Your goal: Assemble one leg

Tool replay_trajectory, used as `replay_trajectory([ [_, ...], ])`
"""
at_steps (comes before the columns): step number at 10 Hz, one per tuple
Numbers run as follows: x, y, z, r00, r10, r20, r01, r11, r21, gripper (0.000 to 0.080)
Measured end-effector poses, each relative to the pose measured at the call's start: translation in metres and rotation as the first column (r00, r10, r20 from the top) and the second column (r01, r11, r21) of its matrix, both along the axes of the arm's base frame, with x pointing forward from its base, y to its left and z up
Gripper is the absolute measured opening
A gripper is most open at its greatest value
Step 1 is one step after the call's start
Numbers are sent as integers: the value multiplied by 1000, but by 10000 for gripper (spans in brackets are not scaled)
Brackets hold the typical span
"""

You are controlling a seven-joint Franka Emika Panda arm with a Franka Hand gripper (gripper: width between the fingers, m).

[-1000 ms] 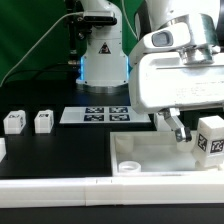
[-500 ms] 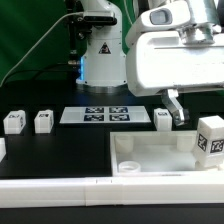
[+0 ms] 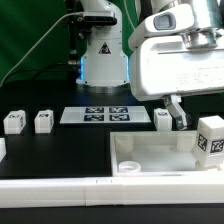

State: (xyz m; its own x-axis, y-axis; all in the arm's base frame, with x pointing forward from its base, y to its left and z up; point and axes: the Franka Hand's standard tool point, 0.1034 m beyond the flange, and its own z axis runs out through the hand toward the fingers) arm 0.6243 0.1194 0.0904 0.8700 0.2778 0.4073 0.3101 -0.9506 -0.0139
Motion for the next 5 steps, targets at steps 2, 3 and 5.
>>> replay_trajectory([
  [2, 1, 5, 2, 983, -3, -186, 4, 1000, 3, 649],
  [3, 0, 6, 2, 959, 5, -284, -7, 1000, -6, 649],
  [5, -4, 7, 2, 886, 13, -464, -32, 999, -32, 649],
])
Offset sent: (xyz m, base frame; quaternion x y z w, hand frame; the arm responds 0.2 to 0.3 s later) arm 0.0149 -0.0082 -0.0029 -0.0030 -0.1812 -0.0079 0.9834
